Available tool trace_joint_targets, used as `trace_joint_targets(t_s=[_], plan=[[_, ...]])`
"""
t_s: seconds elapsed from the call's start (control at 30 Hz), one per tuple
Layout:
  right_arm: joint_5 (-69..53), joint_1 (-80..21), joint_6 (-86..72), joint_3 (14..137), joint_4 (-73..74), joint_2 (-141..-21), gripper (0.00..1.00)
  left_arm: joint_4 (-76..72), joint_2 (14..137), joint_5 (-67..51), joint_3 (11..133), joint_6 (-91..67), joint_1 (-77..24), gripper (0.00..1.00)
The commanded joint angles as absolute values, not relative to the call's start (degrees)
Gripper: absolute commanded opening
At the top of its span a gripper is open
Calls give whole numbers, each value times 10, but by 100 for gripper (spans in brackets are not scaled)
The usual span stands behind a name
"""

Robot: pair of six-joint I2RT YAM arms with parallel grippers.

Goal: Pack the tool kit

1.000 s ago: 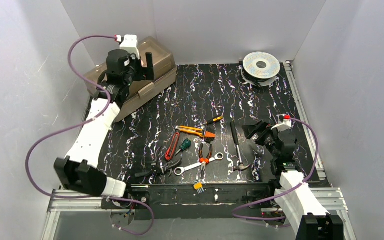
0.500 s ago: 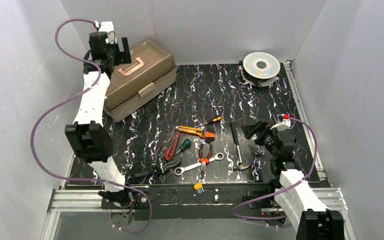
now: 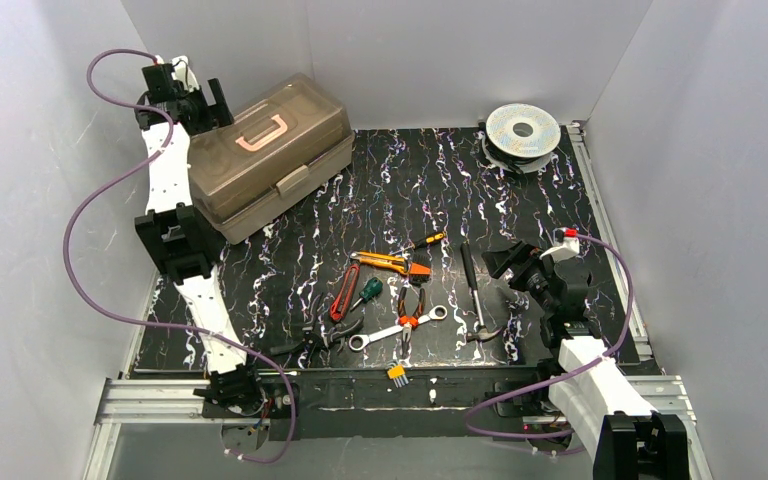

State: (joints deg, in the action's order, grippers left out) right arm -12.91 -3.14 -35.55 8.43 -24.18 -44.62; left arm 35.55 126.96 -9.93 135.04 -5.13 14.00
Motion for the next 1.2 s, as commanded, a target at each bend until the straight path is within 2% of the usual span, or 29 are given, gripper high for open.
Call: trace_joint_targets(t_s=[0.0,0.17,0.27,0.43,0.6,0.93,1.17], plan=[[-138,-33,-344,87,-273,-444,96,435,1290,-243,1380,-52,142,98],[-142,-34,-345,89,-271,-446,95,453,1300,-270,1355,-68,149,96],[-141,-33,-345,90,-270,-443,95,466,1306,-319,1348,-99,155,84],[-145,-34,-345,93,-269,-449,95,475,1294,-434,1297,-137,154,73],[-150,-34,-345,97,-267,-450,95,478,1237,-462,1209,-144,145,62],[-168,-34,-340,102,-266,-450,95,476,1093,-391,1069,-102,106,62],[-260,-35,-361,164,-255,-505,96,462,1108,-365,1128,-137,90,84]])
